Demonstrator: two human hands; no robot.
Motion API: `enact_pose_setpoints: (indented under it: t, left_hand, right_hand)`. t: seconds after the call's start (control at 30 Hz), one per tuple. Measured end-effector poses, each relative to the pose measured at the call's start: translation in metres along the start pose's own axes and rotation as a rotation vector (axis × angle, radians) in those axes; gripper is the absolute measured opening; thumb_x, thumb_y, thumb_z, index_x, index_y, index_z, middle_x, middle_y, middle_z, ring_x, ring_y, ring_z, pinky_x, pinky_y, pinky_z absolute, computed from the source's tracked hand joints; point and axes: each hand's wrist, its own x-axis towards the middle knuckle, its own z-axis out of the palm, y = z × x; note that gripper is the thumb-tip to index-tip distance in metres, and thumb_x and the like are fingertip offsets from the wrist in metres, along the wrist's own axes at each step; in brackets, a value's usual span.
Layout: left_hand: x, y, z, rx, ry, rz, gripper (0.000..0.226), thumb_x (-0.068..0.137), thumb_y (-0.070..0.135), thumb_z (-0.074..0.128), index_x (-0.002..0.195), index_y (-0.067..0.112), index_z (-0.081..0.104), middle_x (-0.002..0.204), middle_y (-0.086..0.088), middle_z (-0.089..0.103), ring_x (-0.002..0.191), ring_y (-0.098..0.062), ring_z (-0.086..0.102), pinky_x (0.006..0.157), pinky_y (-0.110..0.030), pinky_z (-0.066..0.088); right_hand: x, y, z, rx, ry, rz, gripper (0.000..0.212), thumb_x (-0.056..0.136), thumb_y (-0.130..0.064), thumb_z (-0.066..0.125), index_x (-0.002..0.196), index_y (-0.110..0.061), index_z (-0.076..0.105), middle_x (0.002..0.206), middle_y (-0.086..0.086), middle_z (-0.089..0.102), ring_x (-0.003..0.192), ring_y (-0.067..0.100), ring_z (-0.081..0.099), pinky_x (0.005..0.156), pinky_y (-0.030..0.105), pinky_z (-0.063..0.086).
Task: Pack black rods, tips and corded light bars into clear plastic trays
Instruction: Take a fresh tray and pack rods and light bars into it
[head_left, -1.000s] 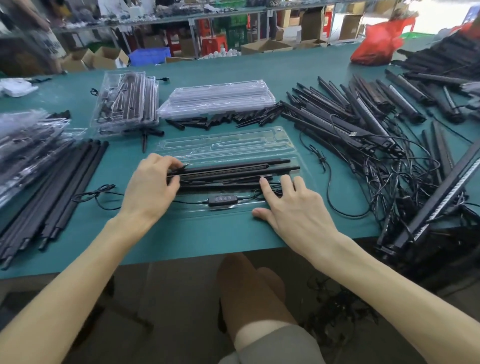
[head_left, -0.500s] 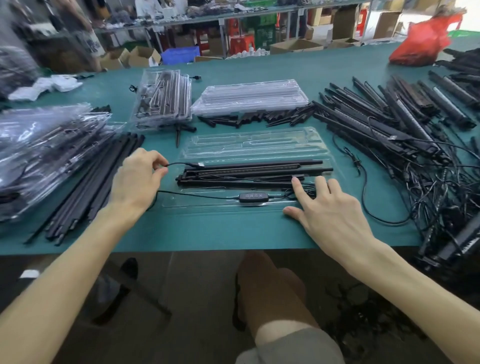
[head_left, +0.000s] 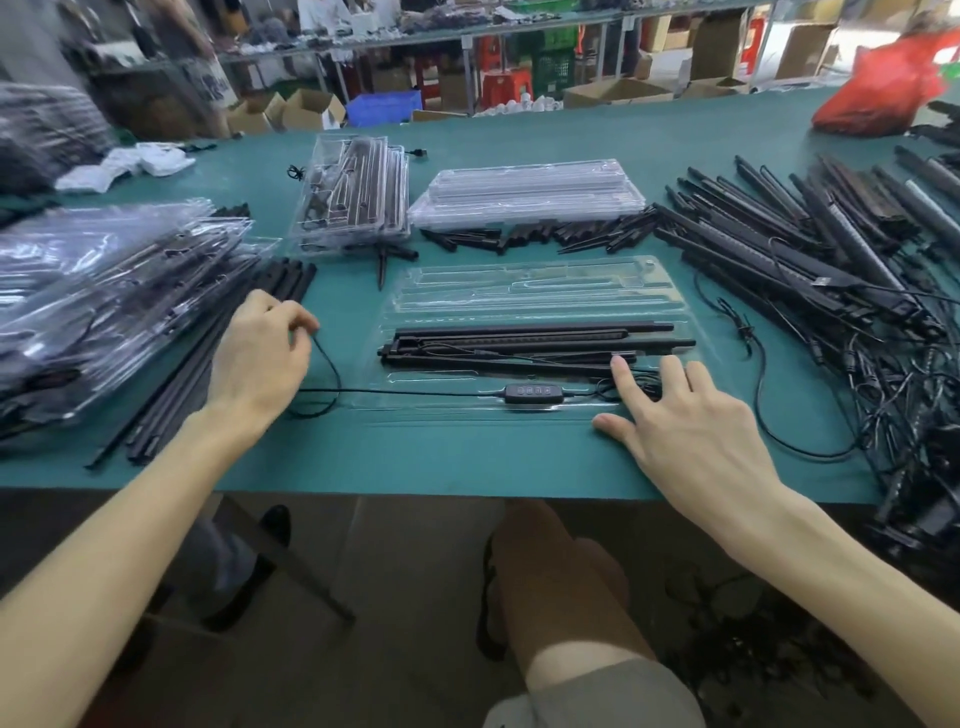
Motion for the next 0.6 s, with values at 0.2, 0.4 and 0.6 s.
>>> enact_pose_setpoints:
  t: [0.2, 0.4, 0.6]
  left_hand:
    - [-0.009, 0.029, 0.014, 0.06, -0.312, 0.065, 0.011, 0.097, 0.025, 0.058, 0.099, 0.015, 0.062, 0.097, -0.002, 0.064, 0.092, -0.026, 0.061, 0.085, -0.041, 0.05]
    - [-0.008, 0.012, 0.013, -0.009, -0.308, -0.001, 0.015, 0.097, 0.035, 0.061, 0.094, 0.021, 0.064, 0.089, 0.006, 0.063, 0.079, -0.014, 0.057, 0.077, -0.032, 0.042]
    - [-0.022, -0.001, 0.018, 0.002, -0.169, 0.092, 0.01, 0.097, 0.019, 0.061, 0.094, 0.011, 0.068, 0.088, -0.002, 0.056, 0.081, -0.022, 0.056, 0.082, -0.042, 0.049]
  right_hand:
    - [-0.001, -0.001, 0.0, 0.004, 0.021, 0.003, 0.066, 0.097, -0.055, 0.046, 0.146, -0.012, 0.051, 0.096, 0.015, 0.057, 0.084, 0.03, 0.055, 0.051, 0.031, 0.027]
    - [-0.002, 0.0, 0.0, -0.004, 0.024, 0.005, 0.065, 0.097, -0.055, 0.046, 0.146, -0.012, 0.051, 0.097, 0.016, 0.058, 0.084, 0.03, 0.056, 0.052, 0.031, 0.028]
    - [-0.003, 0.001, -0.002, -0.024, 0.017, 0.021, 0.067, 0.098, -0.058, 0.037, 0.149, -0.016, 0.047, 0.098, 0.011, 0.057, 0.087, 0.026, 0.055, 0.052, 0.03, 0.027]
